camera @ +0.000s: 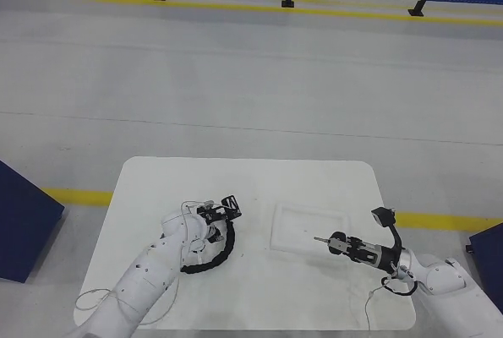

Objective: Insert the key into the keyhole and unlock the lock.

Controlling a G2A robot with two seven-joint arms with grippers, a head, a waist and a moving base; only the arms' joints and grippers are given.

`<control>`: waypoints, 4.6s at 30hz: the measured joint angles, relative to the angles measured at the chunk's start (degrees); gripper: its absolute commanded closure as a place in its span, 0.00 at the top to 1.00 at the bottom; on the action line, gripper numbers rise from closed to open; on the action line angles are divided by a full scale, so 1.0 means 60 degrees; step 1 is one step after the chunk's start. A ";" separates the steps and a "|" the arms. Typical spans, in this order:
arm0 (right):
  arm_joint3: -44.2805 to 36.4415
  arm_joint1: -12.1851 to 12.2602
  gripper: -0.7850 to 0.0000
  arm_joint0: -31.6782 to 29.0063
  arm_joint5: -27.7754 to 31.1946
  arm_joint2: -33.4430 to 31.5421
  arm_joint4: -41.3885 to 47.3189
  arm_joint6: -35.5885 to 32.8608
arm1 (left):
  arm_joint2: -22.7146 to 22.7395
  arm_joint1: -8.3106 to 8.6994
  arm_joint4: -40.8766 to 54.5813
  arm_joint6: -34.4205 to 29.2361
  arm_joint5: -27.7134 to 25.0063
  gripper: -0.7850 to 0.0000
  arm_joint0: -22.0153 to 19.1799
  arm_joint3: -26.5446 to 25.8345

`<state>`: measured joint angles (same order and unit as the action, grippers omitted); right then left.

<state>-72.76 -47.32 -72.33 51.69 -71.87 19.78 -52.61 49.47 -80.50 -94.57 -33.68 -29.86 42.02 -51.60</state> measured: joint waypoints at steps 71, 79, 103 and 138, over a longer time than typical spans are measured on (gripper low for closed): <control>0.0000 0.0000 0.00 0.0000 0.0000 0.0000 0.0000 0.0000 | -0.0474 0.0515 -0.5402 -0.0891 0.3338 0.00 0.1784 -0.3567; 0.0000 0.0000 0.00 0.0000 0.0000 0.0000 0.0000 0.0000 | 0.0347 0.1195 -0.9643 -0.1124 0.4325 0.00 0.4349 -0.6849; 0.0000 0.0000 0.00 0.0000 0.0000 0.0000 0.0000 0.0000 | 0.0122 0.1574 -1.3571 0.0676 0.5802 0.00 0.5604 -0.7674; 0.0000 0.0000 0.00 0.0000 0.0000 0.0000 0.0000 0.0000 | 0.0868 0.2443 -1.2420 0.8181 0.9422 0.00 0.5227 -0.6932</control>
<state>-72.75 -47.32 -72.33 51.69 -71.87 19.78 -52.61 54.67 -65.84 -169.10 15.41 26.67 73.38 -93.19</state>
